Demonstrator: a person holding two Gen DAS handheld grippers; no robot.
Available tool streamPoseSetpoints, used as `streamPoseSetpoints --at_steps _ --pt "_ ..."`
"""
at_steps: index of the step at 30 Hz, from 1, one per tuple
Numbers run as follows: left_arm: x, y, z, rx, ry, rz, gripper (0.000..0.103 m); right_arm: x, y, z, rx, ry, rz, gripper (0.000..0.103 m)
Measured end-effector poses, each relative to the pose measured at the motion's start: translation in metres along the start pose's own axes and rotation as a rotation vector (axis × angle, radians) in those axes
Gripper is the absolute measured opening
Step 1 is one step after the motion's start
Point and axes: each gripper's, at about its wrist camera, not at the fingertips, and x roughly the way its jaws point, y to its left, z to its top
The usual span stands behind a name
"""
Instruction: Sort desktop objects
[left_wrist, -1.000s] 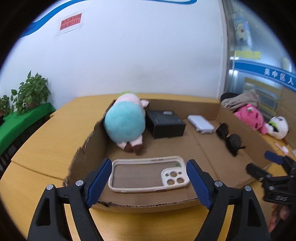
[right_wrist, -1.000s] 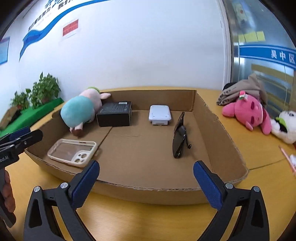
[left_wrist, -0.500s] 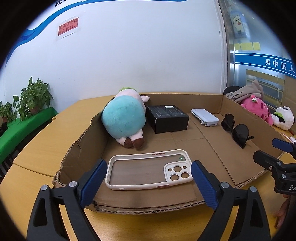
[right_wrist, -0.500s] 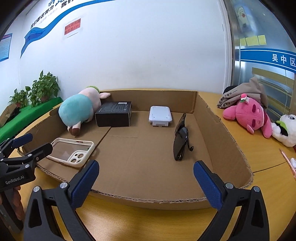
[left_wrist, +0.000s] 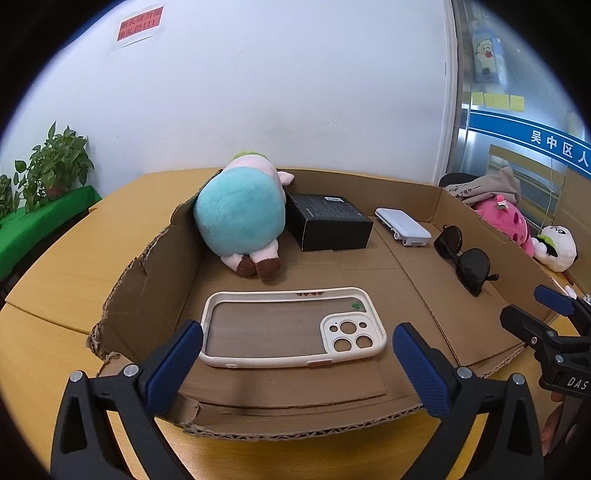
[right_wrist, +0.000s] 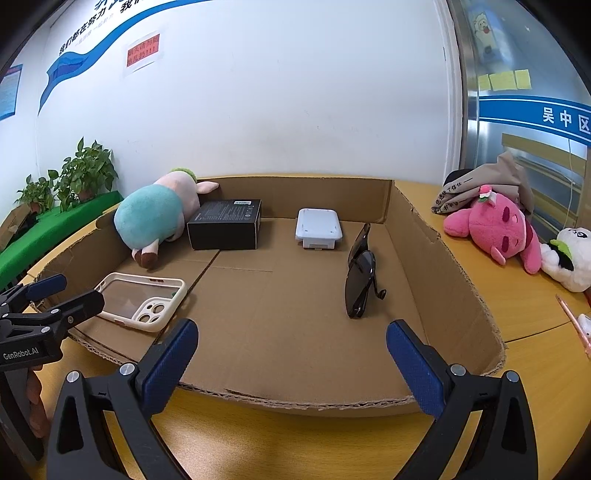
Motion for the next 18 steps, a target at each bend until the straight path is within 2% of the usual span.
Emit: streamPoseSetpoints --at_steps 18 --pt "0.0004 0.0004 0.0001 0.001 0.001 -0.001 0.102 0.0009 0.0003 -0.0004 -0.001 0.0 -0.001 0.103"
